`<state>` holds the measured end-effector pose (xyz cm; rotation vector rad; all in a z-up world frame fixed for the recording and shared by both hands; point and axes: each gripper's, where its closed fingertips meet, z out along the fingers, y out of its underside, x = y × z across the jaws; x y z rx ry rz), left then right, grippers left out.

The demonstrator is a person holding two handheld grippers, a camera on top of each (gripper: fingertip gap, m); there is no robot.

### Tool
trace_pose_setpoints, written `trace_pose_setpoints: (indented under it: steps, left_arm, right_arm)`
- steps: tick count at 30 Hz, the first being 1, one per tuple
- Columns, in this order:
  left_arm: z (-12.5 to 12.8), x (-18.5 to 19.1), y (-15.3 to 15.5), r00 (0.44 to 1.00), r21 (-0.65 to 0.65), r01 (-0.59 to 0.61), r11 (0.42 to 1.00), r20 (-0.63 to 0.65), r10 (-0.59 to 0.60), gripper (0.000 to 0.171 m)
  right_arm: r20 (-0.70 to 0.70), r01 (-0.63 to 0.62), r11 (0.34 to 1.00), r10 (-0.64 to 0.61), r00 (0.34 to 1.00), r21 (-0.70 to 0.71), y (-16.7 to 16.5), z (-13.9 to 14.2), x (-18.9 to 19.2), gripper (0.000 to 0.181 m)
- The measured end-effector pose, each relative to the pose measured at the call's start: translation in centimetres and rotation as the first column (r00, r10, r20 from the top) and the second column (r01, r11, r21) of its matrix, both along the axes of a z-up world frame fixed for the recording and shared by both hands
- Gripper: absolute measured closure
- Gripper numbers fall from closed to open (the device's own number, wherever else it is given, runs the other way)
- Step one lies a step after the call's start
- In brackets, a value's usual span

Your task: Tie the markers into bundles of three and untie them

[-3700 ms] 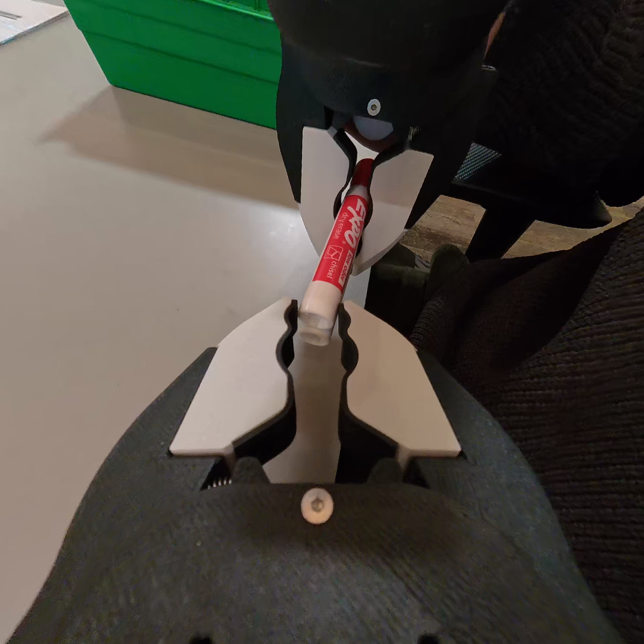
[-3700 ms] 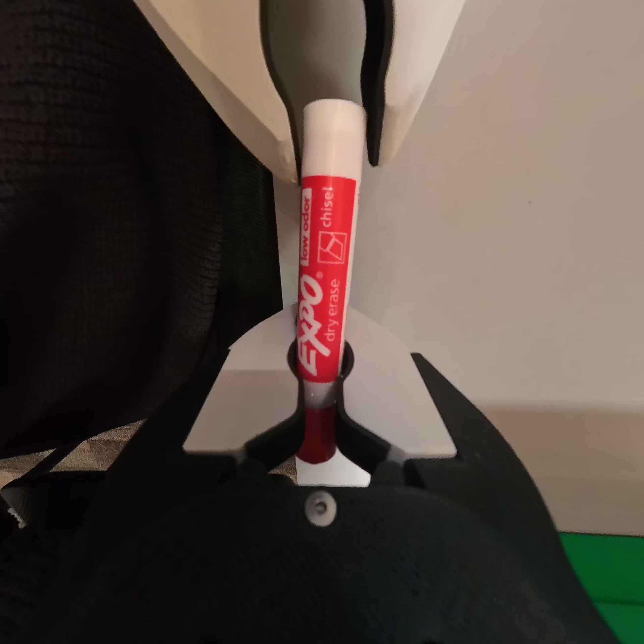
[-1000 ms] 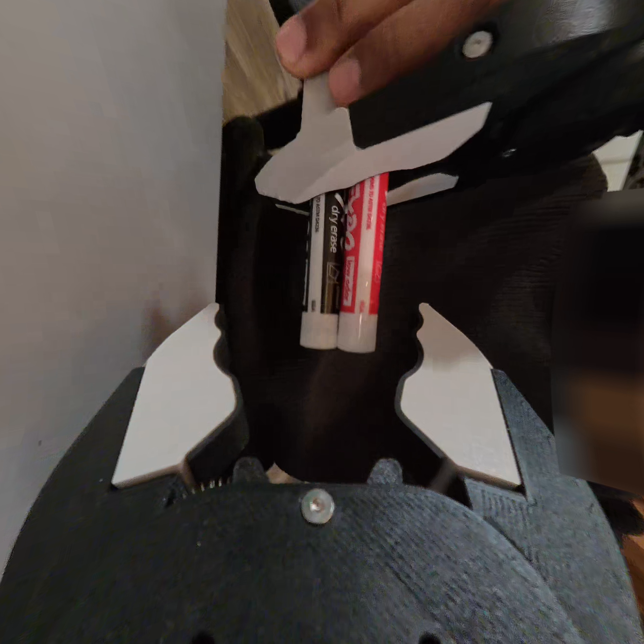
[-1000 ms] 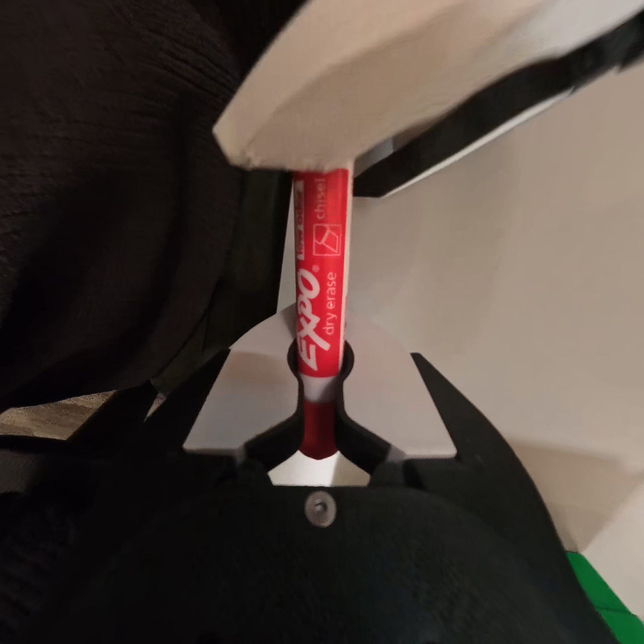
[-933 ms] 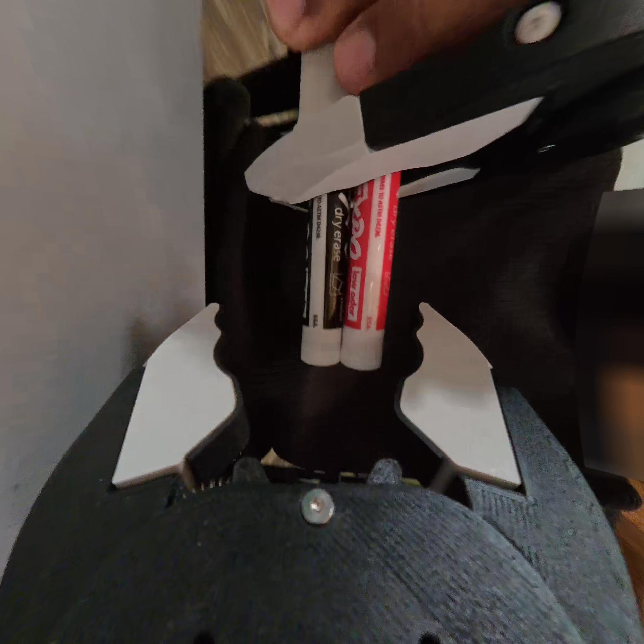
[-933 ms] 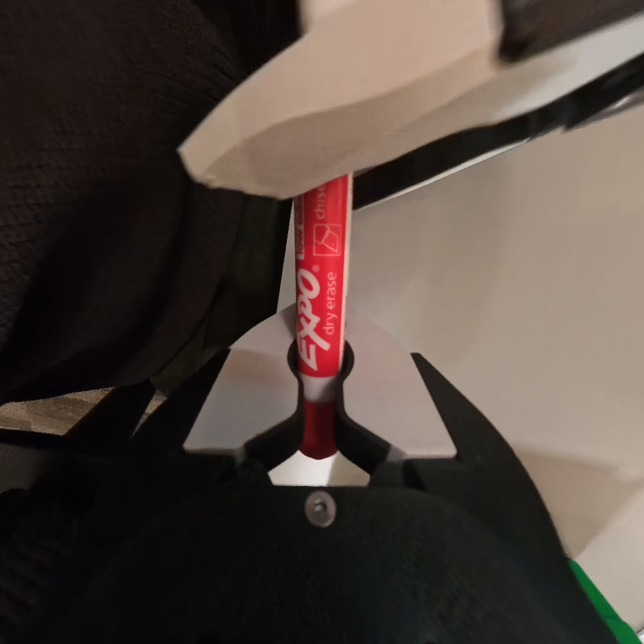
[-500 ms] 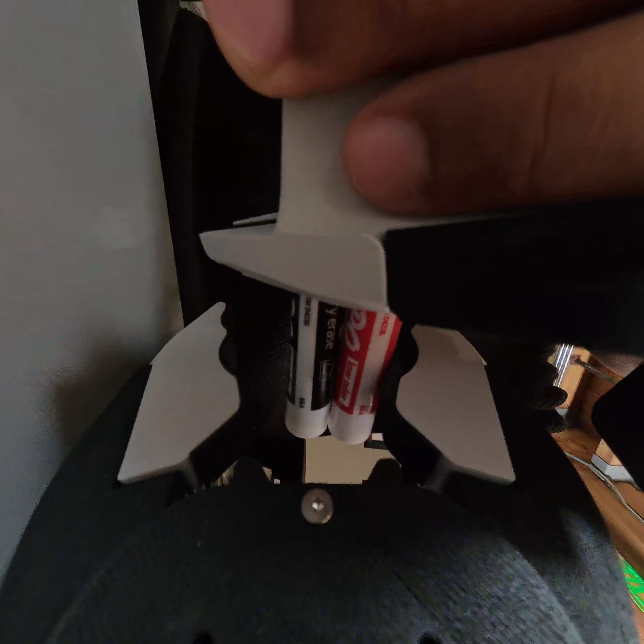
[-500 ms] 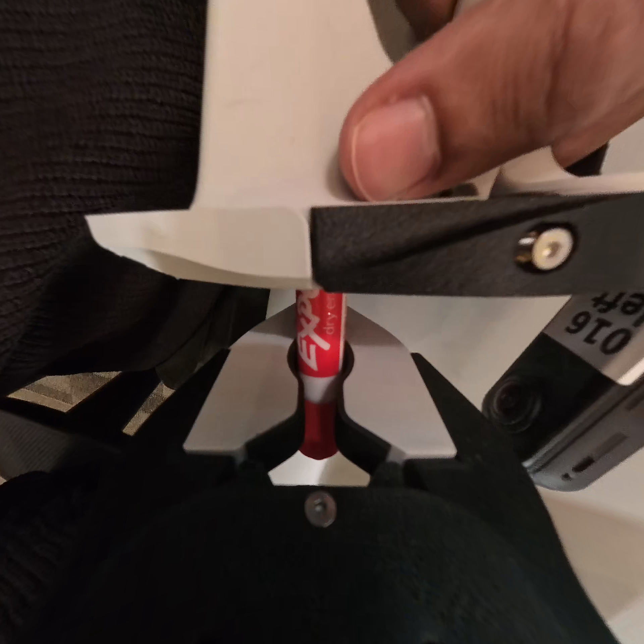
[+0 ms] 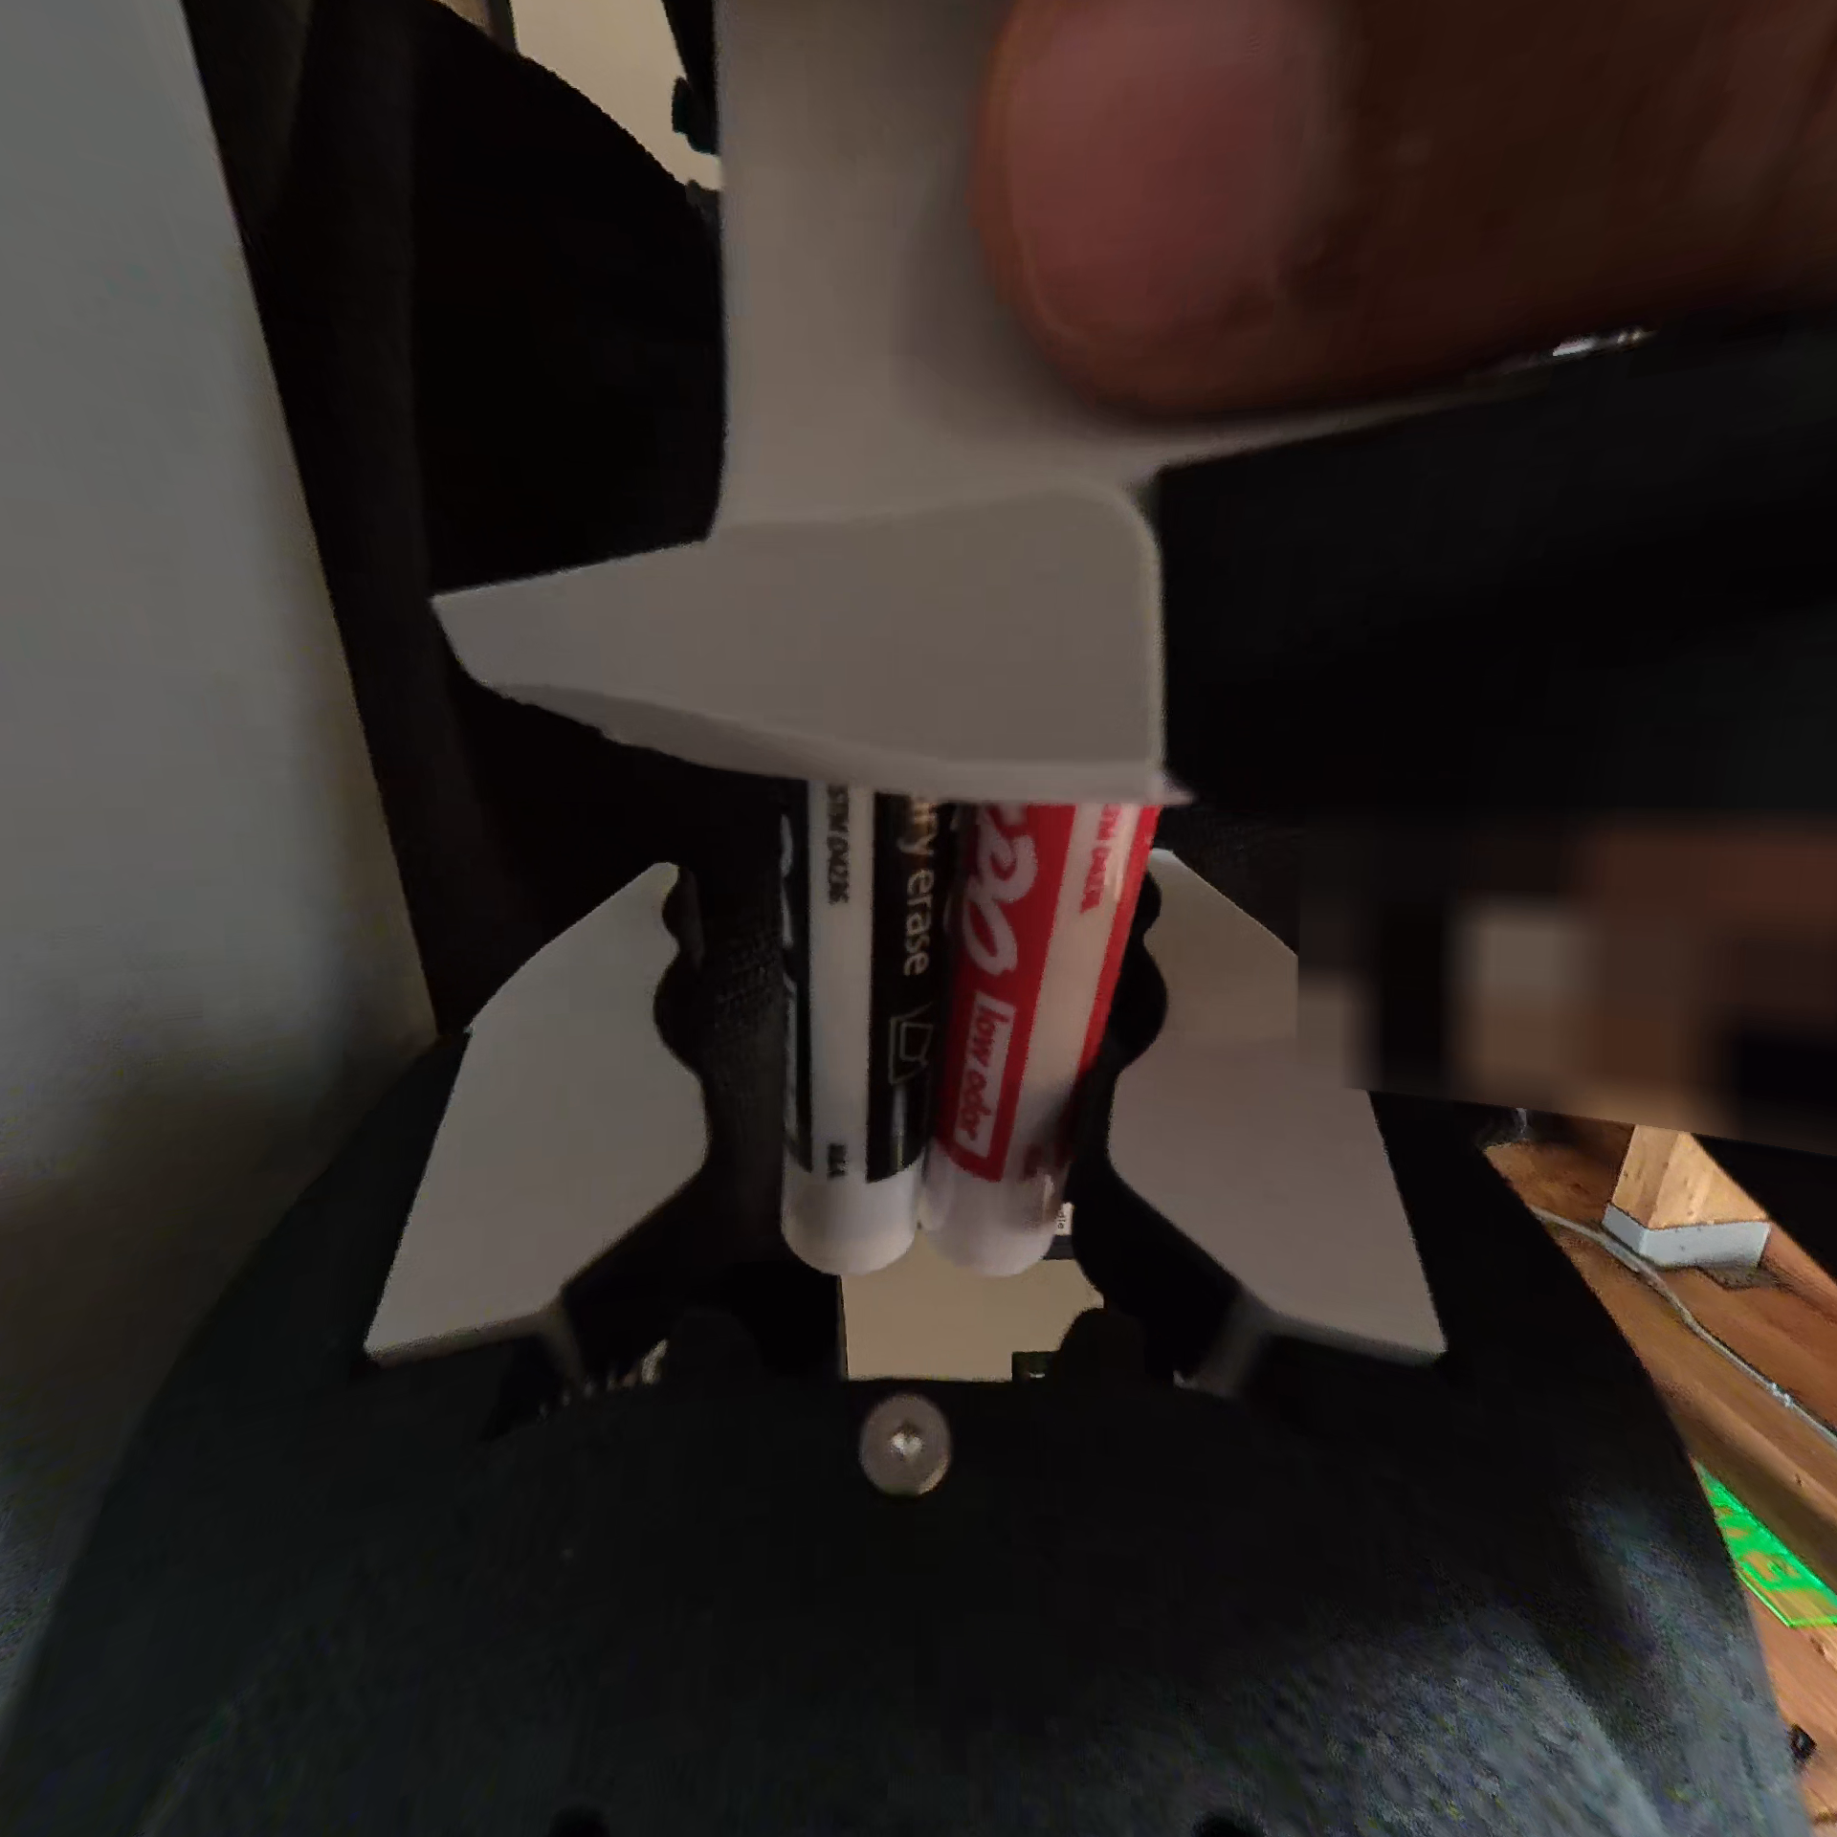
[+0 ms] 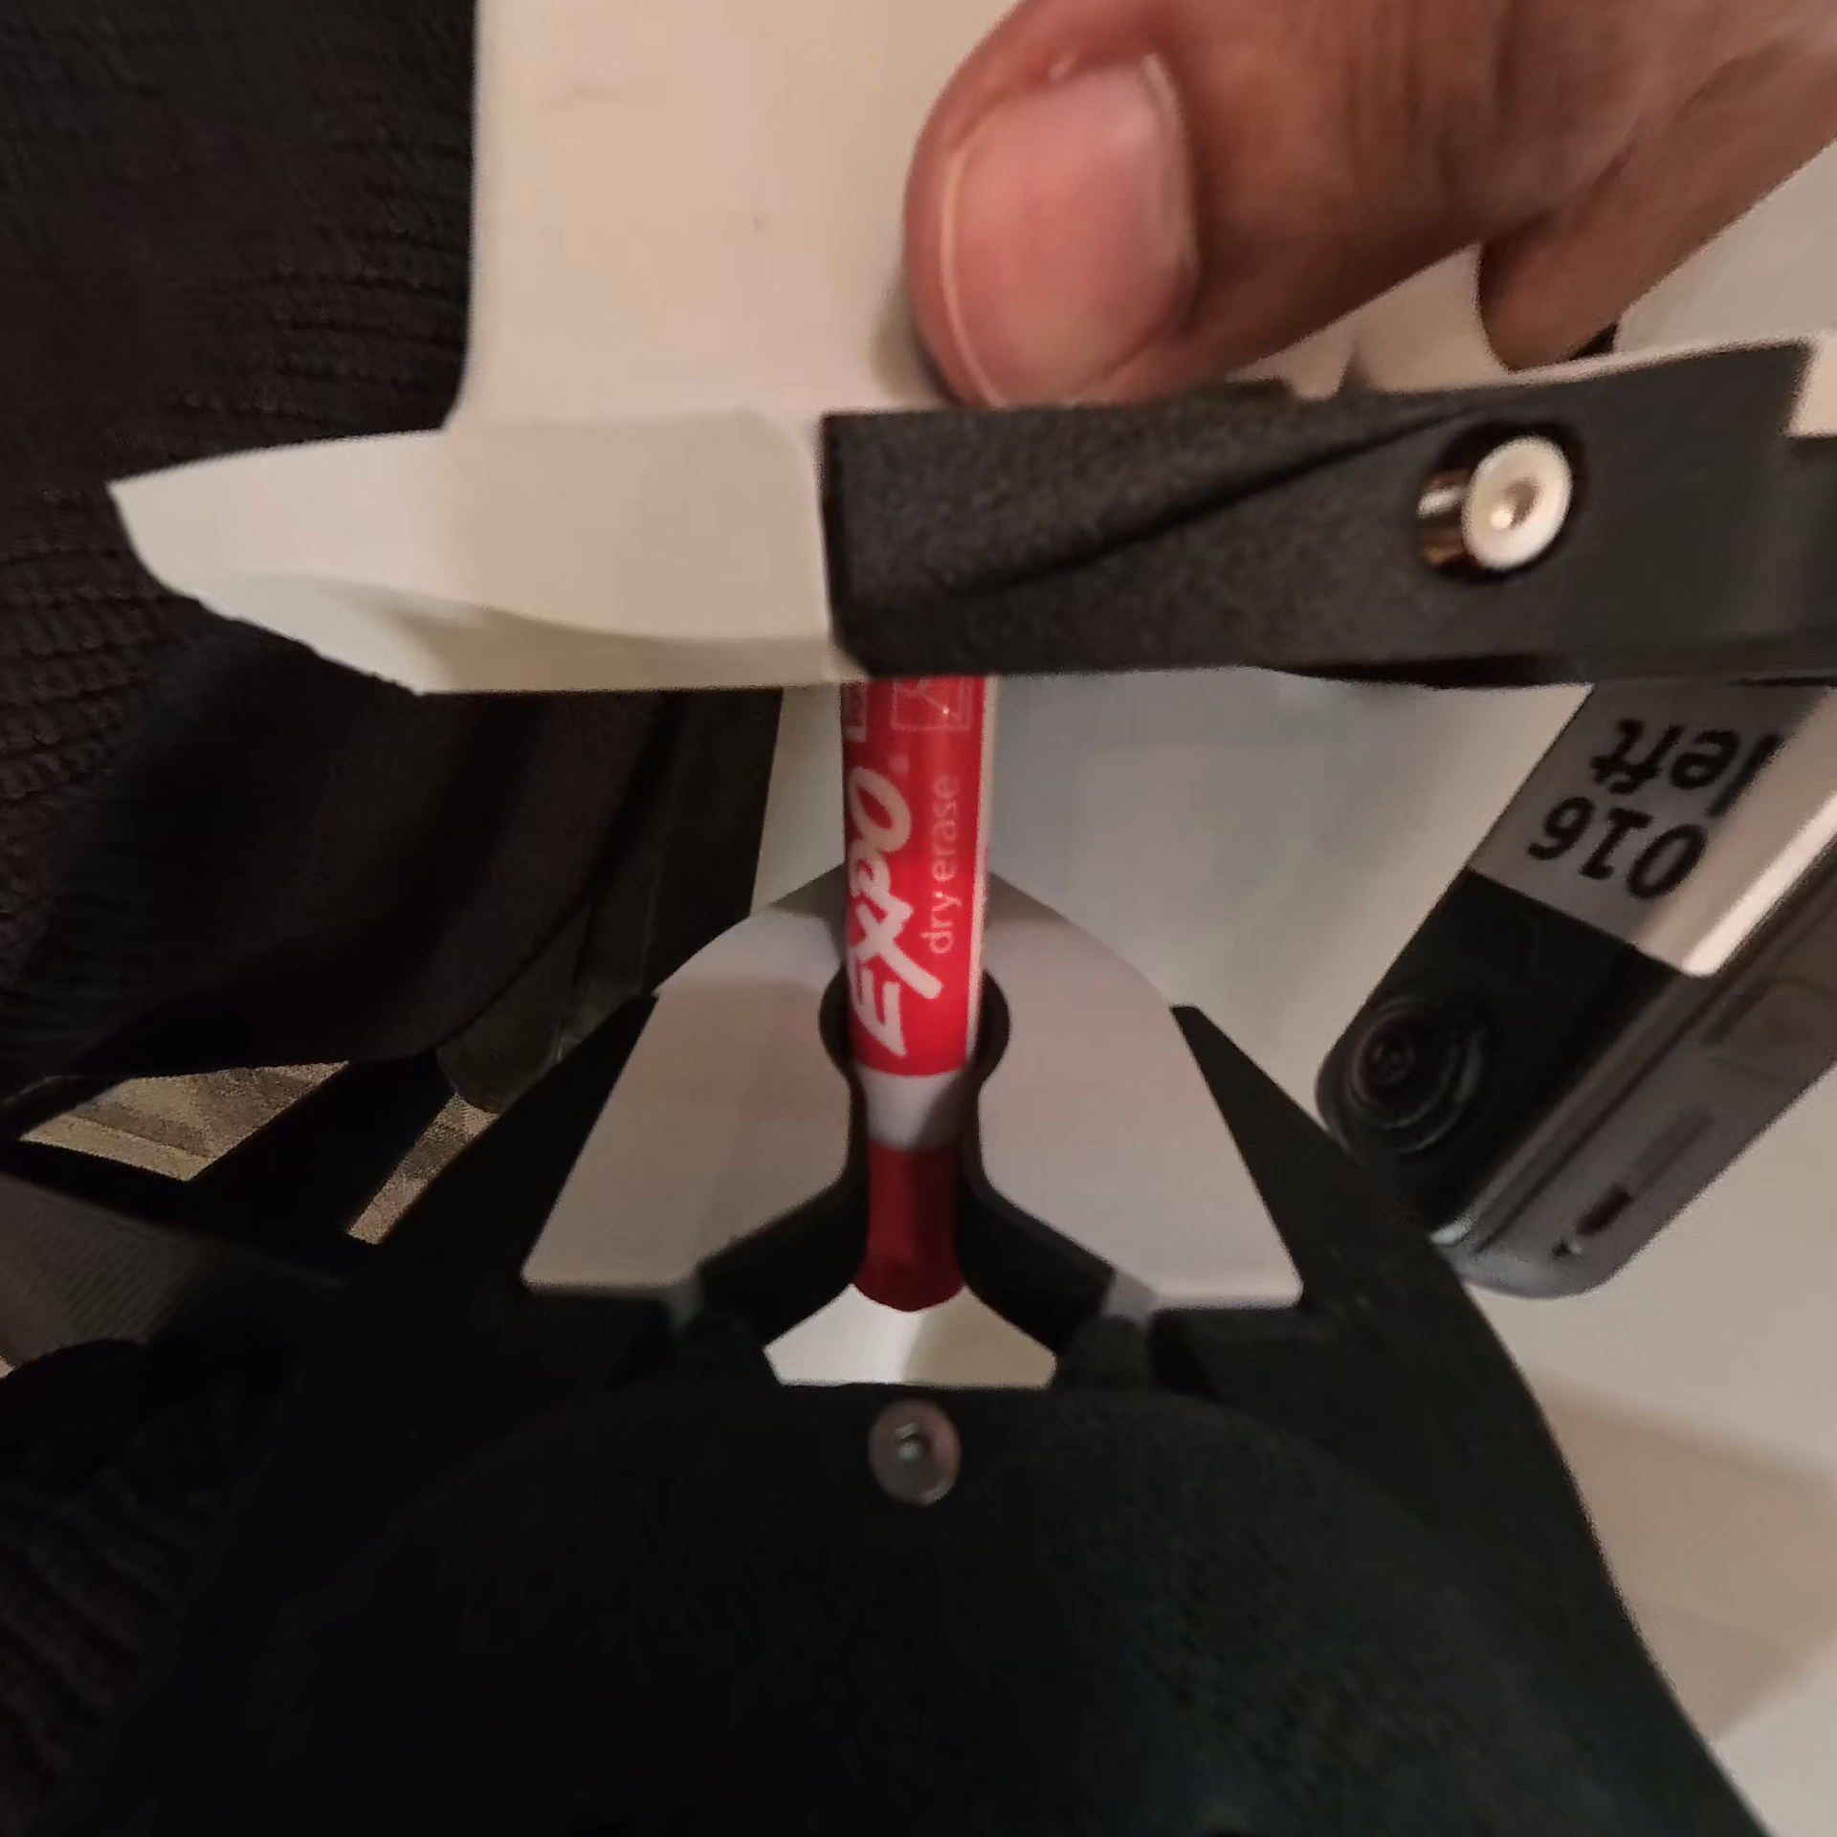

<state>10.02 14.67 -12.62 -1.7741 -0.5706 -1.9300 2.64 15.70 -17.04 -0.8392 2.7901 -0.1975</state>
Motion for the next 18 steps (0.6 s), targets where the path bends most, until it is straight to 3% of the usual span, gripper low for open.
trace_pose_setpoints:
  steps: [1, 18]
  left_arm:
    - [0.0, 0.2, 0.0, 1.000, 0.003, 0.002, 1.000, 0.001, -0.002, 0.088]
    - [0.3, 1.2, -0.4, 0.999, 0.034, 0.004, 0.999, 0.034, -0.005, 0.099]
  right_arm:
    - [0.000, -0.008, 1.000, 0.008, 1.000, 0.002, -0.1, 0.0, 0.2, 0.166]
    - [-0.004, -0.079, 0.997, 0.079, 0.997, 0.011, -1.2, -0.4, 2.0, 0.167]
